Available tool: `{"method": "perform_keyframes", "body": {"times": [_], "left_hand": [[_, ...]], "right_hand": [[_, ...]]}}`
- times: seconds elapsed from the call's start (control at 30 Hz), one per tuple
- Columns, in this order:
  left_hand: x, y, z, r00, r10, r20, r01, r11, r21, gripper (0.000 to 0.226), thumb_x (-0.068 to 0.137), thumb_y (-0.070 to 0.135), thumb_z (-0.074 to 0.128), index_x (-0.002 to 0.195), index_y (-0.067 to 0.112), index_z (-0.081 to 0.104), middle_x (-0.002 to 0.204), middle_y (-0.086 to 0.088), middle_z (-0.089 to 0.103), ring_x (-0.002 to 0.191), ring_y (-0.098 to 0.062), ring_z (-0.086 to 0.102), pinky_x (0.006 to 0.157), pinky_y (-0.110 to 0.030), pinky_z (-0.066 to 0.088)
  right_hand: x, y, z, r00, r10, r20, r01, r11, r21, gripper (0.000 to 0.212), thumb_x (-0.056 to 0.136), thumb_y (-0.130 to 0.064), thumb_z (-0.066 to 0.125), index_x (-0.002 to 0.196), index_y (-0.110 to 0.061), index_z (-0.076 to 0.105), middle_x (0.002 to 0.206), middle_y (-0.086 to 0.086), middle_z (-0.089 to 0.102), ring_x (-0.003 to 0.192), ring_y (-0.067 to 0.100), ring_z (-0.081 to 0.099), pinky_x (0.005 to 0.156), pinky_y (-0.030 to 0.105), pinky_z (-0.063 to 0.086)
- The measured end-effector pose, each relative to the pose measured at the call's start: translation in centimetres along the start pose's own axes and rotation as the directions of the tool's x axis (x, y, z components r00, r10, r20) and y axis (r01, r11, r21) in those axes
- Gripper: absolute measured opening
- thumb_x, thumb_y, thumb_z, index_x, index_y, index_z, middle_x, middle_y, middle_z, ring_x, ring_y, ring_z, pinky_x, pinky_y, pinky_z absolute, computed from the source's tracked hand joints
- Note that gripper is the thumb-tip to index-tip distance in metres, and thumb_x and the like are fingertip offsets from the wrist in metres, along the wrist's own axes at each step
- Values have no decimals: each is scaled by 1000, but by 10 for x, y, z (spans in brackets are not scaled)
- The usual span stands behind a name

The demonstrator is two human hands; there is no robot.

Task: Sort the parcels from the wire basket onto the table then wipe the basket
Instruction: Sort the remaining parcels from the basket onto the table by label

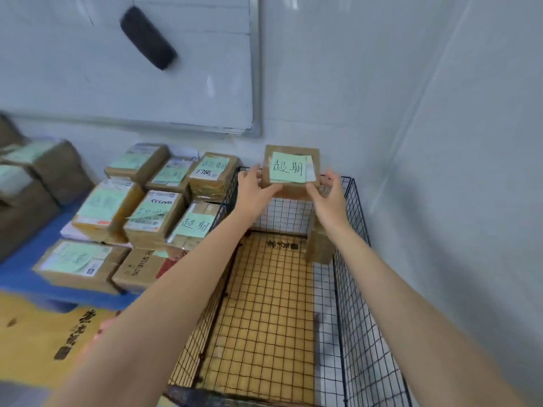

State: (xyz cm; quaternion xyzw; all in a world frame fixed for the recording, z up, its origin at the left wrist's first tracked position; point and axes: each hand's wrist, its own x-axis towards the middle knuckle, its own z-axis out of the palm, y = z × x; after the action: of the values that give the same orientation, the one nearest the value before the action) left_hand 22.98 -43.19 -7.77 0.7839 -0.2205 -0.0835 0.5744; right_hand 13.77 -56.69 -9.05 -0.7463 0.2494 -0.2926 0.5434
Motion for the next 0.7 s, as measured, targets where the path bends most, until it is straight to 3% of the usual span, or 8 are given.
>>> {"method": "perform_keyframes", "body": {"times": [0.1,0.2,0.27,0.33,0.4,0.53,0.63,0.7], "left_hand": [[-5,36,-16,994,97,-52,-99,995,-34,77,85,24,75,150,17,34,134,-7,44,114,-16,52,102,-33,46],[-17,64,-32,971,207,-119,-215,975,-58,73,83,27,77,146,20,40,126,-8,49,107,-15,54,87,-17,45],[-27,80,-41,944,282,-169,-298,951,-80,68,83,24,77,142,21,43,125,-8,48,107,-11,54,77,-5,43],[-37,94,-48,913,351,-210,-377,921,-102,65,84,19,77,140,22,43,129,-5,42,109,-8,54,79,-3,45],[-46,107,-56,882,404,-241,-440,890,-121,64,83,15,77,137,23,43,133,-1,39,113,-8,54,85,-9,48],[-63,125,-72,809,507,-299,-562,816,-136,65,79,21,78,132,31,43,134,6,50,120,-10,53,101,-32,50],[-75,136,-85,752,553,-359,-613,787,-71,66,79,21,77,128,44,40,133,13,53,126,-10,49,107,-41,44],[-81,141,-95,736,563,-376,-631,772,-79,66,80,15,77,128,43,41,132,12,54,127,-11,49,108,-44,43]], "right_hand": [[0,-42,-15,995,-99,-7,99,993,58,63,96,-25,62,150,-19,30,138,-1,49,119,13,53,80,12,40],[-2,-75,-28,977,-211,-26,213,971,108,67,94,-27,64,151,-23,29,133,2,52,122,19,57,94,26,49],[-7,-95,-34,963,-269,-31,271,953,136,67,94,-27,66,151,-23,30,131,2,51,123,18,56,88,18,49],[-17,-113,-38,946,-320,-41,322,932,163,66,94,-24,66,150,-22,32,132,2,47,120,12,53,76,7,47],[-27,-131,-38,926,-371,-64,377,910,172,63,93,-21,68,147,-21,35,133,2,41,113,5,51,74,0,44],[-45,-157,-34,891,-447,-86,454,860,231,59,91,-16,69,142,-19,40,134,1,35,111,-1,49,75,-1,42],[-54,-169,-27,870,-489,-62,486,831,270,59,92,-17,69,142,-19,38,137,-1,40,112,-3,49,77,1,44],[-59,-176,-21,855,-518,-30,503,811,300,58,92,-17,69,140,-23,36,134,-9,46,108,-11,51,77,3,44]]}}
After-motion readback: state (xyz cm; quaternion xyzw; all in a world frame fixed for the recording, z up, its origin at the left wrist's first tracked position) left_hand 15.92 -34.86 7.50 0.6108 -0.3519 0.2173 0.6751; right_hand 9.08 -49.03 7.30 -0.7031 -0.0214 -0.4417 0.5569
